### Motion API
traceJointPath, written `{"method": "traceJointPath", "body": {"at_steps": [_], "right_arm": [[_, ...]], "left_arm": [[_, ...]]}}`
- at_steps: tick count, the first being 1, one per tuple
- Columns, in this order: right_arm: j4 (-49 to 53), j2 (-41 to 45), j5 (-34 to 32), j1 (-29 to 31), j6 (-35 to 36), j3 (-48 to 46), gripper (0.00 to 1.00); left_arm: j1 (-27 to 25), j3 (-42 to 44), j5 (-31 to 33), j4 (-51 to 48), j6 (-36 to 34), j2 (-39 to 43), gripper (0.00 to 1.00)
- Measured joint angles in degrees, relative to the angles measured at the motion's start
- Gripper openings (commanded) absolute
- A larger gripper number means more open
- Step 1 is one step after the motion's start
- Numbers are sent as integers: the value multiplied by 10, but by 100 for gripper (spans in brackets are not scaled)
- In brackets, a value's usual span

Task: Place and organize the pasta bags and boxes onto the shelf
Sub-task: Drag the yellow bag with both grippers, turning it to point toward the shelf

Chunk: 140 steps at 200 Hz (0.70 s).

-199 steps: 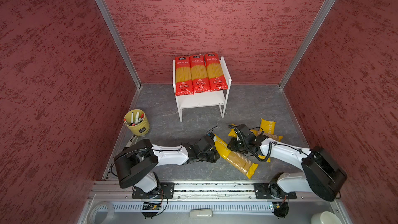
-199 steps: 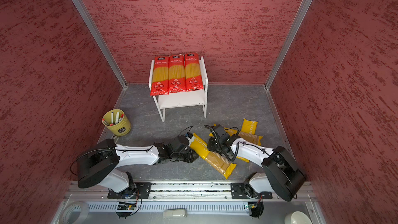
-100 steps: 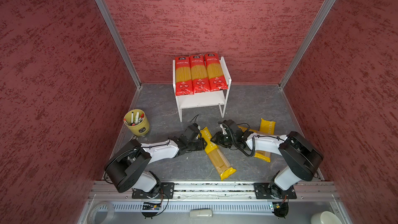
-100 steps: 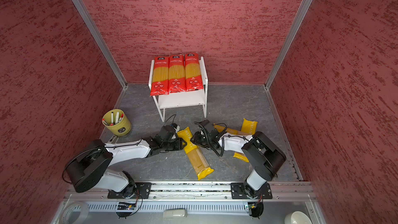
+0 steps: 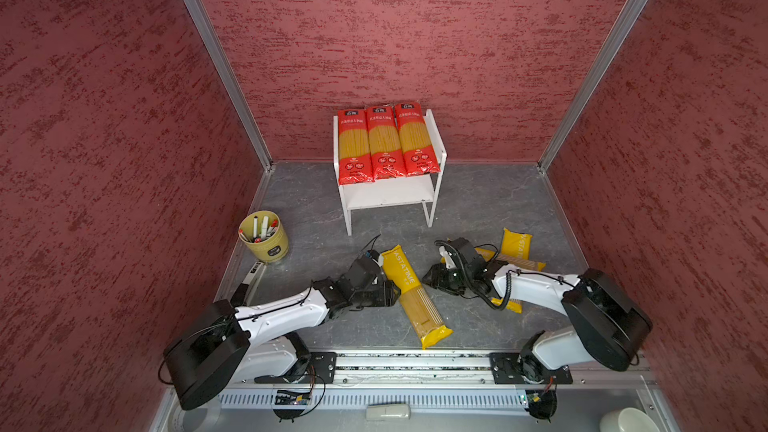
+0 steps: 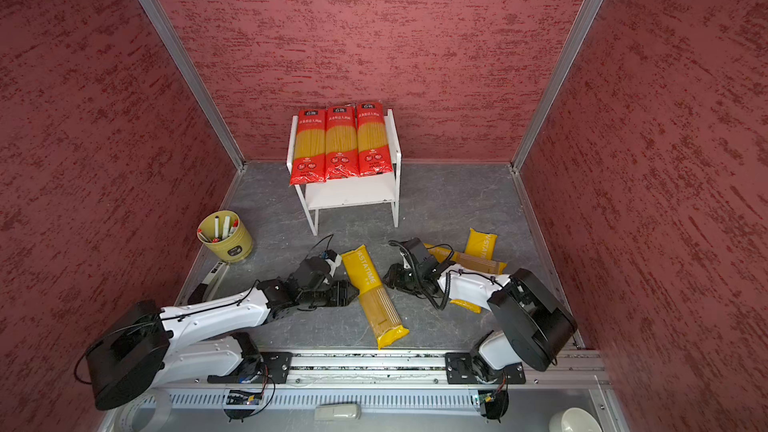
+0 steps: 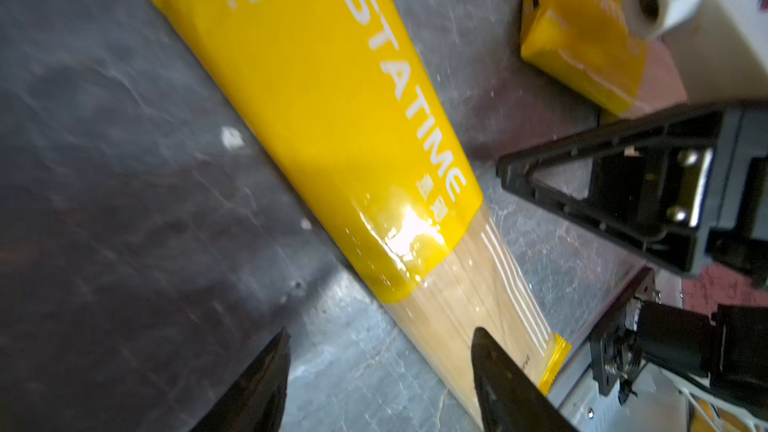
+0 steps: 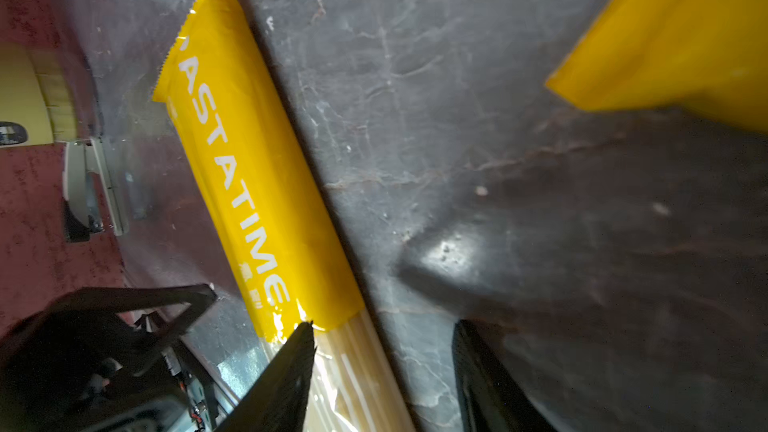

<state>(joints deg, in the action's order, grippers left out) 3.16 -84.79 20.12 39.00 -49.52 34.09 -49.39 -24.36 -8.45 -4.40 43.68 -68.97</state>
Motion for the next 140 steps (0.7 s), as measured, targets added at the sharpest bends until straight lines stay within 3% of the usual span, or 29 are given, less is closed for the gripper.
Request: {"method": "traceJointPath", "body": {"at_steps": [38, 89, 140], "right_arm": [[-110, -54, 24, 43, -42, 5, 55], [-282, -132, 63, 67, -128, 4, 52], [-327, -155, 73, 68, -157, 5, 50]], "left_arm": [[7, 8, 10, 45, 36, -42, 58], [74, 14, 4, 71, 43, -59, 31], [106, 14, -6, 85, 30, -61, 26]]}}
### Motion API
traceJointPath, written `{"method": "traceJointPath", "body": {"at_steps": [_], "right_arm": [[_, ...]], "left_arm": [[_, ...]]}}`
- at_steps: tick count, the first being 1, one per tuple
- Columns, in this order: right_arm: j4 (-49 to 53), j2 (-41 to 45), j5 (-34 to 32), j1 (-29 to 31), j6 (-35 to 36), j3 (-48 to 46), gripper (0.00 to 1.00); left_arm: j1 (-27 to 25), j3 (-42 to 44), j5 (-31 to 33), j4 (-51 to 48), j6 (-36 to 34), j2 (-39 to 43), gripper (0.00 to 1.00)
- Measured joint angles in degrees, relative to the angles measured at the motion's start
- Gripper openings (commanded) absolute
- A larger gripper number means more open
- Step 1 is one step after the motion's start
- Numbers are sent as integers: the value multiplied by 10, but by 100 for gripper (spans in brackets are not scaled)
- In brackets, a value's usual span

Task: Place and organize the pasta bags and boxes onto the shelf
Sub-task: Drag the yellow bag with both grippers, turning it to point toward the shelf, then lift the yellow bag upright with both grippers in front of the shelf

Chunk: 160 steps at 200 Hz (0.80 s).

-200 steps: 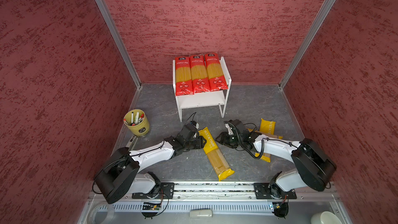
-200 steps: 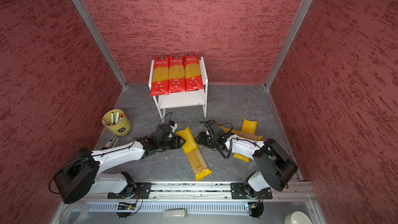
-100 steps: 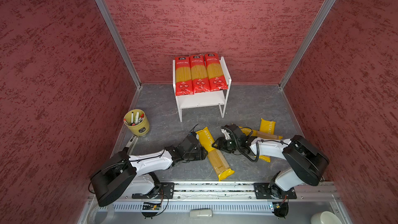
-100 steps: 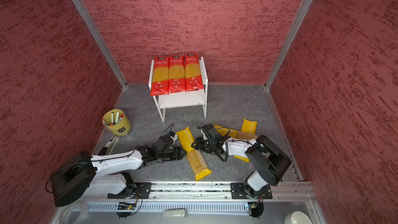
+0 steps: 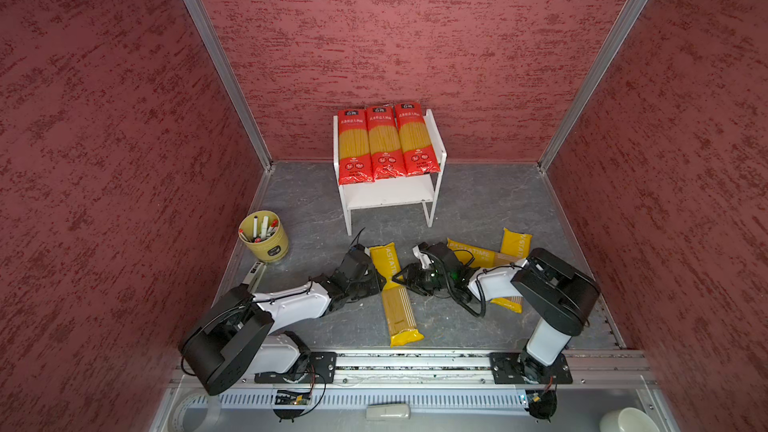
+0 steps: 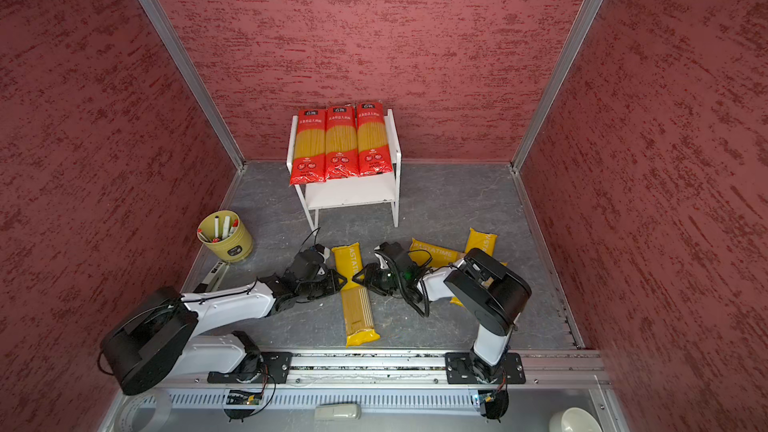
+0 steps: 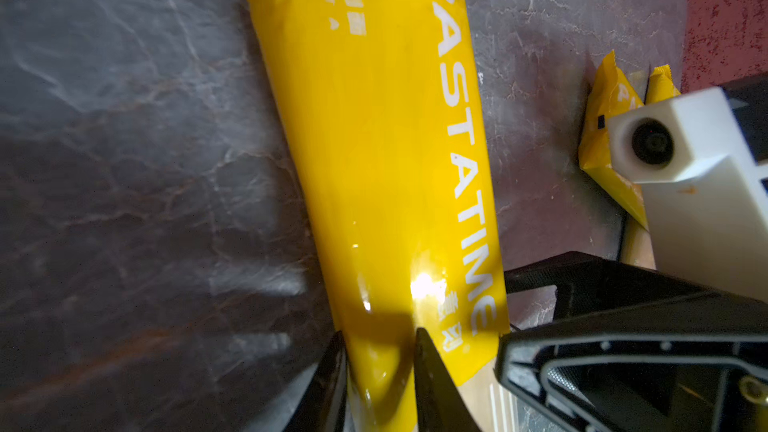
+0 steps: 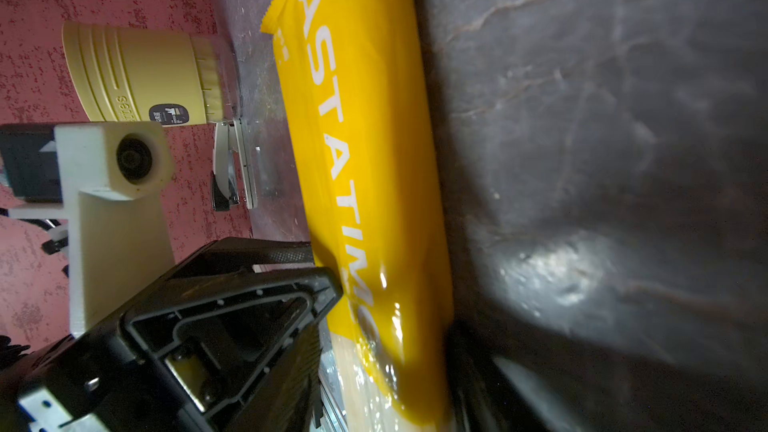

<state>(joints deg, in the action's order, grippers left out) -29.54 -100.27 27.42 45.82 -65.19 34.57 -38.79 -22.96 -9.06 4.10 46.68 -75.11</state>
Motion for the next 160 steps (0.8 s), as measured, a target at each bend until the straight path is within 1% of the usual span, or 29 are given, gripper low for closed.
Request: {"method": "traceJointPath", "body": {"at_steps": [28, 46, 55, 81, 112, 160], "right_arm": [[-15, -14, 4, 2, -5, 5, 47], [-22, -19, 4, 2, -8, 6, 43], [-22, -20, 3, 2, -9, 6, 40], [-17, -22, -2, 2, -12, 6, 28], [-22, -22, -4, 2, -11, 6, 17], [-25, -21, -8, 5, -17, 6, 11]], "left_arm": [[7, 0, 0, 3, -4, 0, 24], [9, 1, -1, 7, -4, -2, 23], [9, 2, -1, 10, -4, -2, 23], [9, 3, -1, 13, -4, -2, 23], [10, 4, 0, 14, -4, 8, 24], [11, 5, -1, 2, -5, 30, 24]]}}
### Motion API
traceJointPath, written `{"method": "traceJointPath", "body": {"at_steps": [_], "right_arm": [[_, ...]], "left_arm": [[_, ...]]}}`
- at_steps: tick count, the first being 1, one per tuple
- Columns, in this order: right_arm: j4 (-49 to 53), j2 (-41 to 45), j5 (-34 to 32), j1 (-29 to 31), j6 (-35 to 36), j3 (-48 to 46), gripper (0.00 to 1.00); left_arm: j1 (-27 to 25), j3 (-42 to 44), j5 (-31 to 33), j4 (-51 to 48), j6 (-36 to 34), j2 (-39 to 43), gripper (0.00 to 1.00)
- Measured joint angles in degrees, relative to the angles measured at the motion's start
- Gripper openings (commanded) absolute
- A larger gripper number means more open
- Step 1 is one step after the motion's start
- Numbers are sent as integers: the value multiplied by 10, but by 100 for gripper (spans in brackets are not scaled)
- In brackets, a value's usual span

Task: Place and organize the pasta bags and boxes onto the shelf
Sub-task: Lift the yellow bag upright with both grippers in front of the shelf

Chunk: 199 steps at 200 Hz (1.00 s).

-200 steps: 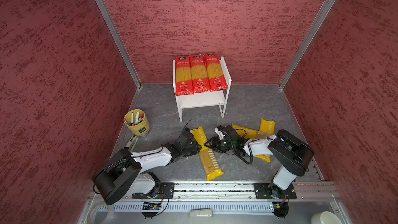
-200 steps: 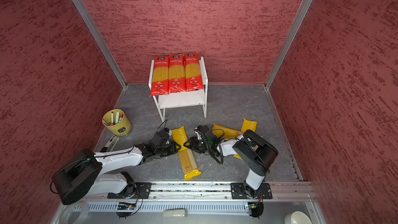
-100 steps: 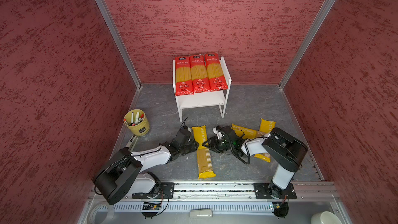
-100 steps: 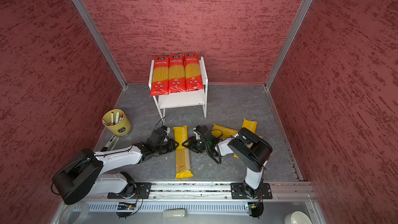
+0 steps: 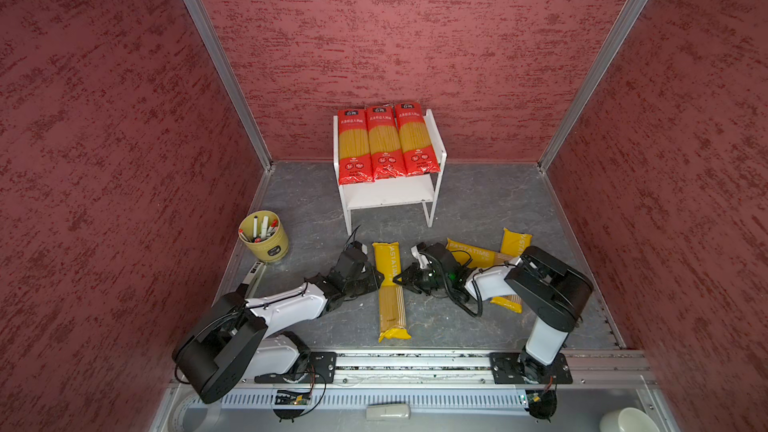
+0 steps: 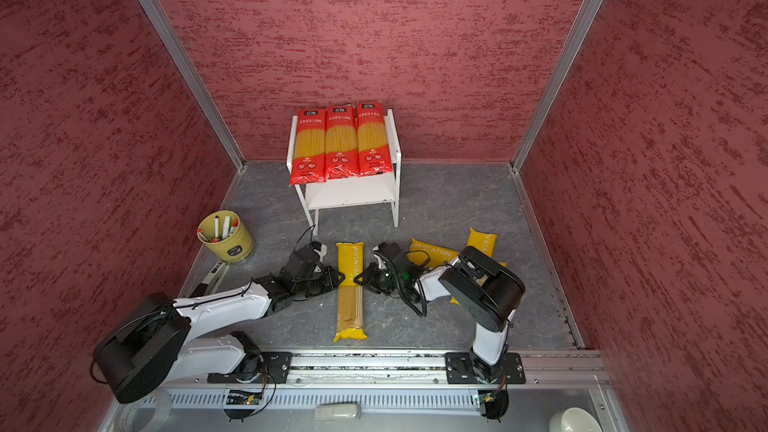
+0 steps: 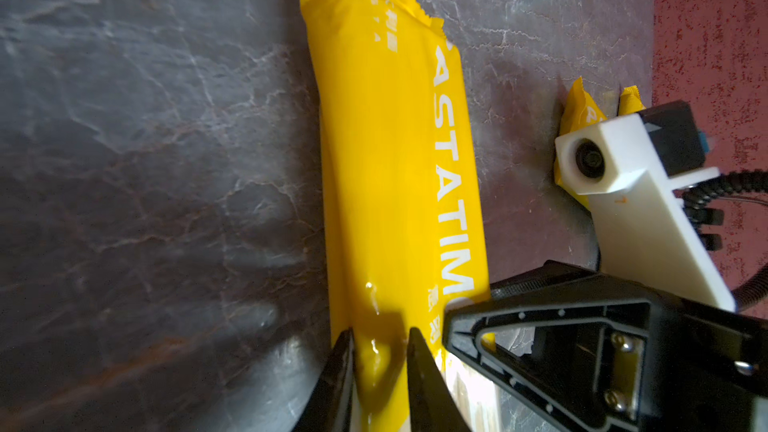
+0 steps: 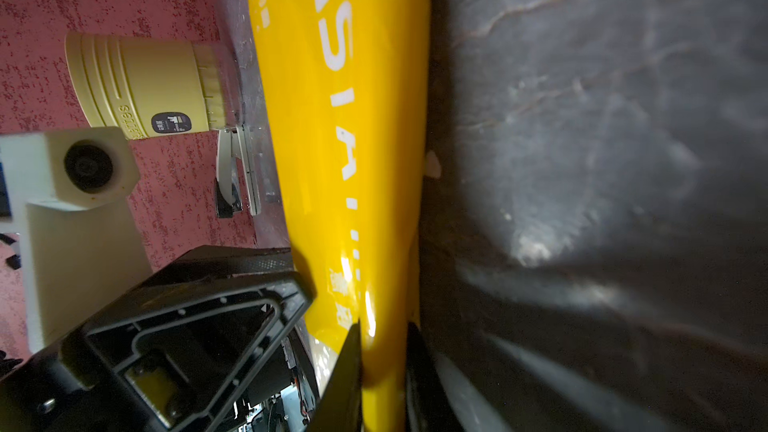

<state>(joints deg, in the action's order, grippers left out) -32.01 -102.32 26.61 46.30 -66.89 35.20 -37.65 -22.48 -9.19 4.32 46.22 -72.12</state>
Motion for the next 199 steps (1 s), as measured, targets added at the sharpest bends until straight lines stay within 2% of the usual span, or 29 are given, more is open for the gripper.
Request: {"method": "traceJointPath", "body": {"at_steps": [73, 149, 199], "right_arm": [[-14, 19, -15, 4, -7, -13, 0], [-43, 42, -49, 5, -11, -37, 0], [-44, 98, -92, 5, 23, -63, 0]], "left_arm": [[10, 2, -25, -13, -1, 53, 28], [39, 2, -46, -44, -11, 119, 31], [56, 2, -64, -62, -24, 168, 36]]}}
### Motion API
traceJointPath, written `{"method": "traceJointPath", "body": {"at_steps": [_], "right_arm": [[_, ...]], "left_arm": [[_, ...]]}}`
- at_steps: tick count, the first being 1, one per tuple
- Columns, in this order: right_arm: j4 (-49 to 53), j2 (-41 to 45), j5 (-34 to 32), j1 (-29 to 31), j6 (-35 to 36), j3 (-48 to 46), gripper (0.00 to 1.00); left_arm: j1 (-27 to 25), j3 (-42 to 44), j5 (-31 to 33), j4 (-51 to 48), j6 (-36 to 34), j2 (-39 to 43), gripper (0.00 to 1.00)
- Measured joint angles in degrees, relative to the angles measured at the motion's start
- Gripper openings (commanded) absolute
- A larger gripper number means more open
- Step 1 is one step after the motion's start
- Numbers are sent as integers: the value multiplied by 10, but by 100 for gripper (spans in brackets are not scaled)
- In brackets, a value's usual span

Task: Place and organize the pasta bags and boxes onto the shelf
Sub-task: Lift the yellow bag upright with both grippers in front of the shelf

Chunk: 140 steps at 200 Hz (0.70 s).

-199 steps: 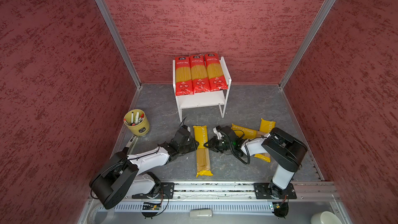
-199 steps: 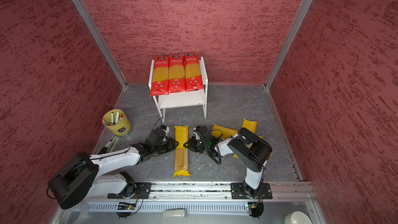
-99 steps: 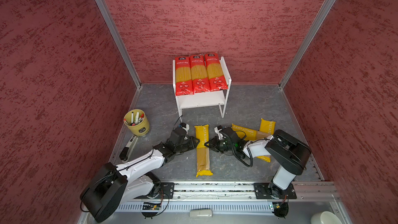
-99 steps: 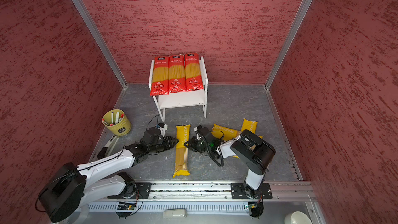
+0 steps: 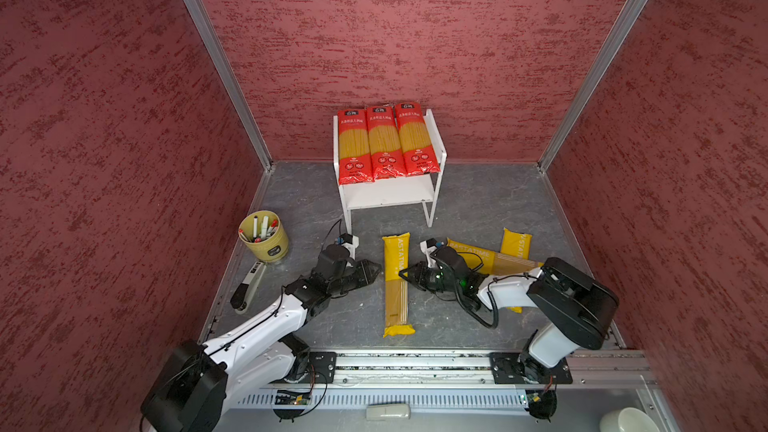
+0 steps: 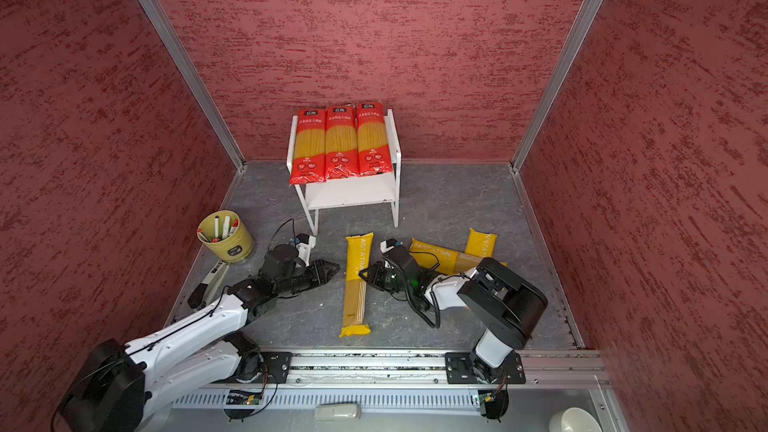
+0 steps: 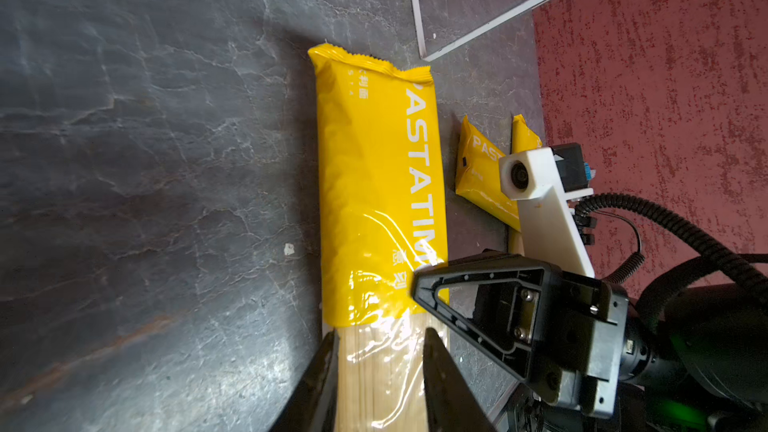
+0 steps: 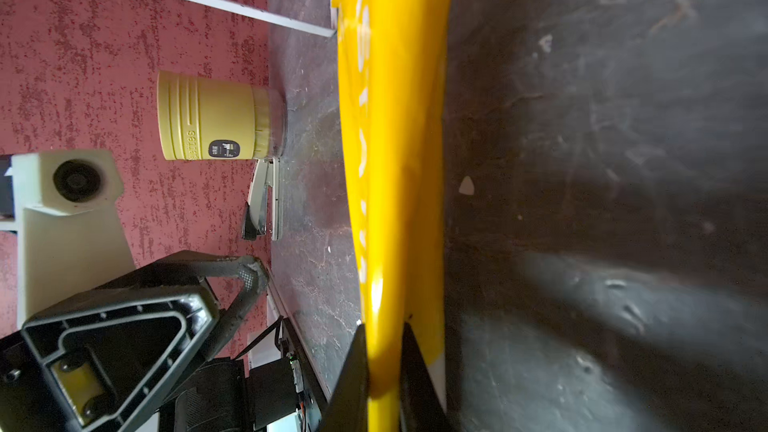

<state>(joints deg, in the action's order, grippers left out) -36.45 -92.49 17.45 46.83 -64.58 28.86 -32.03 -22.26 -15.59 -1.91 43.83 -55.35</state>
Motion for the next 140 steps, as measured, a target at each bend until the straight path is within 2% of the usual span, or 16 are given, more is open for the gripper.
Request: {"method": "traceJointPath", "body": {"at_steps": [58, 97, 140], "right_arm": [[5, 30, -34, 0, 47, -1, 0], [28, 68, -41, 0, 101, -1, 0], [33, 152, -49, 0, 191, -1, 0]], "left_arm": [[15, 0, -19, -3, -16, 29, 39], [16, 22, -32, 30, -21, 39, 54], [15, 50, -53, 81, -27, 41, 63]]}}
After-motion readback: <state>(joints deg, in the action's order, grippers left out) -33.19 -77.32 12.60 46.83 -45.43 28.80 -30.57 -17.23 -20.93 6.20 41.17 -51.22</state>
